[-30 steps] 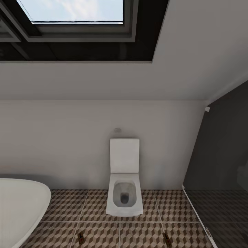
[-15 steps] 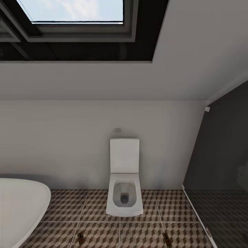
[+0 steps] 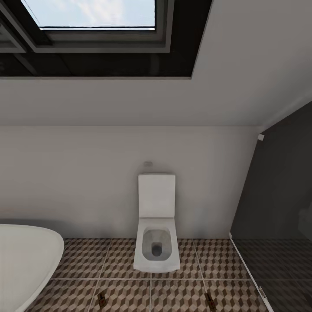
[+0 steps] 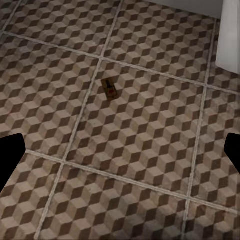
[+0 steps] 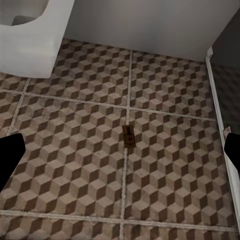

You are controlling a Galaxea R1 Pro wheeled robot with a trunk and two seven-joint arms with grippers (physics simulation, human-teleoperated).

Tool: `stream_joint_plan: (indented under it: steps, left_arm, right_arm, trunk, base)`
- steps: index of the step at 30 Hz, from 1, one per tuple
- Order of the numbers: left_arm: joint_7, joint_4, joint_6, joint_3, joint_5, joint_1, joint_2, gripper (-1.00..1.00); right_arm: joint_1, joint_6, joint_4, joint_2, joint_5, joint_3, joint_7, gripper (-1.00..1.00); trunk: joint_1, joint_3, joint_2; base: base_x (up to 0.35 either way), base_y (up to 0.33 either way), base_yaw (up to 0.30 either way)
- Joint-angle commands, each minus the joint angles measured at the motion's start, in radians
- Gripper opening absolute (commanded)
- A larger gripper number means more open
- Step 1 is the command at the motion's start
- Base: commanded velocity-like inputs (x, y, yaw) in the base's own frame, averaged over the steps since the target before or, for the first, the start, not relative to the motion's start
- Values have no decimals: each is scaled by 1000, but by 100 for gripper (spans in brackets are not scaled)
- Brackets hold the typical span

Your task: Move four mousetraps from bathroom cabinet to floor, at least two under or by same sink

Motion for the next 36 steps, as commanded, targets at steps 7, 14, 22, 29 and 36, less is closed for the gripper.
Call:
stream_joint_plan:
  steps: [7,14,22,29,36]
  left_arm:
    - [-7,4,-5,4,7,-1,-3,100]
    - [-8,4,-5,4,7,-1,-7,100]
    - [-8,4,-5,4,7,-1,-14,100]
    - [-8,4,-5,4,7,-1,-23,100]
    - [-8,4,-5,3,7,-1,-30,100]
  right_arm:
    - [-1,-5,4,0,0,6,-2,100]
    - [-1,-5,4,0,0,6,-2,100]
    - [-1,-5,4,0,0,6,-2,100]
    - [-1,-5,4,0,0,6,-2,100]
    - [-1,-5,4,0,0,6,-2,100]
  trunk:
    - [0,0,-1]
    - [0,0,-1]
    - [0,0,-1]
    - [0,0,-1]
    - [0,0,-1]
  base:
    - [0,0,0]
    - [0,0,0]
    - [0,0,0]
    - [0,0,0]
    - [0,0,0]
